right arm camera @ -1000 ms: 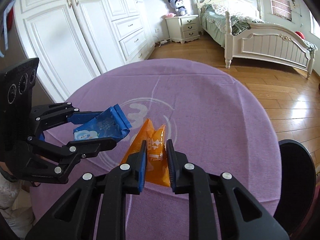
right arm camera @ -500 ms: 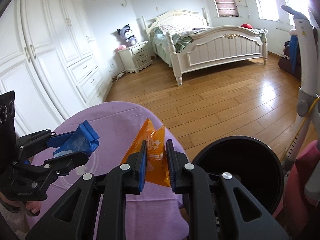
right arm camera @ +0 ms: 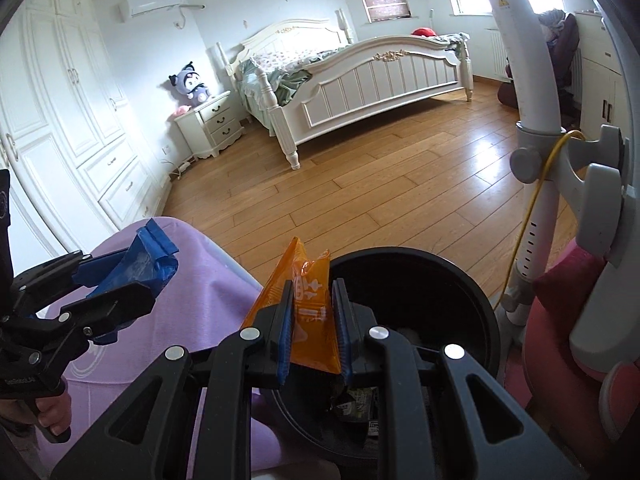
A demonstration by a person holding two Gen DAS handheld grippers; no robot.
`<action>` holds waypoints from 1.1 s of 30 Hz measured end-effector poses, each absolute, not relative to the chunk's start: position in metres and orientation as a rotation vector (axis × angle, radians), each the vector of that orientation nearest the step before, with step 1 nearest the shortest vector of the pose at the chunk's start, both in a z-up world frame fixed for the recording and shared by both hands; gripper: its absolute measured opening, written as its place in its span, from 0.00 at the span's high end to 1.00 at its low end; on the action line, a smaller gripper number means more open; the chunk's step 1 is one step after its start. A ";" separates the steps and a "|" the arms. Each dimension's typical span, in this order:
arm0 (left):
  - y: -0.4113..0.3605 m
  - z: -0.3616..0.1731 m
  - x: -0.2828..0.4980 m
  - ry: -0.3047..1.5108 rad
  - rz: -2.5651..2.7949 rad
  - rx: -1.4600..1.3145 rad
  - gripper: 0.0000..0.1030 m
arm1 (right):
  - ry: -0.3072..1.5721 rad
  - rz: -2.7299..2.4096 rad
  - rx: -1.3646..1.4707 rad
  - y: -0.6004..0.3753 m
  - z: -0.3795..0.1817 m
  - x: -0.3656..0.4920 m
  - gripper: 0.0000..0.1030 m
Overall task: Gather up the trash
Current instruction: 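Carry the wipe pack and orange wrapper over the bin and open both tools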
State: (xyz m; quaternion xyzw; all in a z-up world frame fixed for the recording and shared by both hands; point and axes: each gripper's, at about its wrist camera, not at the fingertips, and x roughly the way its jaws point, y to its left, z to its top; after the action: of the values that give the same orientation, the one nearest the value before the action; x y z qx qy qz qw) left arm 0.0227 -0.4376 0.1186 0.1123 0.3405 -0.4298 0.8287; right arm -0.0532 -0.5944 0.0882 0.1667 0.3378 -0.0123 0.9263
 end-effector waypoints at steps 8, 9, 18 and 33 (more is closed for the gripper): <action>-0.483 0.099 0.030 0.767 -0.950 0.268 0.50 | 0.743 -0.074 0.383 -0.615 0.062 -0.063 0.81; -0.487 0.096 0.031 0.773 -0.953 0.271 0.50 | 0.748 -0.078 0.392 -0.618 0.060 -0.064 0.81; -0.515 0.076 0.031 0.800 -0.965 0.302 0.50 | 0.762 -0.107 0.423 -0.637 0.047 -0.070 0.81; -0.532 0.084 0.033 0.702 -0.928 0.306 0.10 | 0.739 -0.195 0.482 -0.651 0.047 -0.084 0.39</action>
State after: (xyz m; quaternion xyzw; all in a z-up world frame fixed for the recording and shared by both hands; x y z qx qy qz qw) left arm 0.0331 -0.5317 0.0839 0.1440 0.3304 -0.4363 0.8244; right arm -0.0843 -0.6511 0.0470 0.2329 0.3573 -0.0940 0.8996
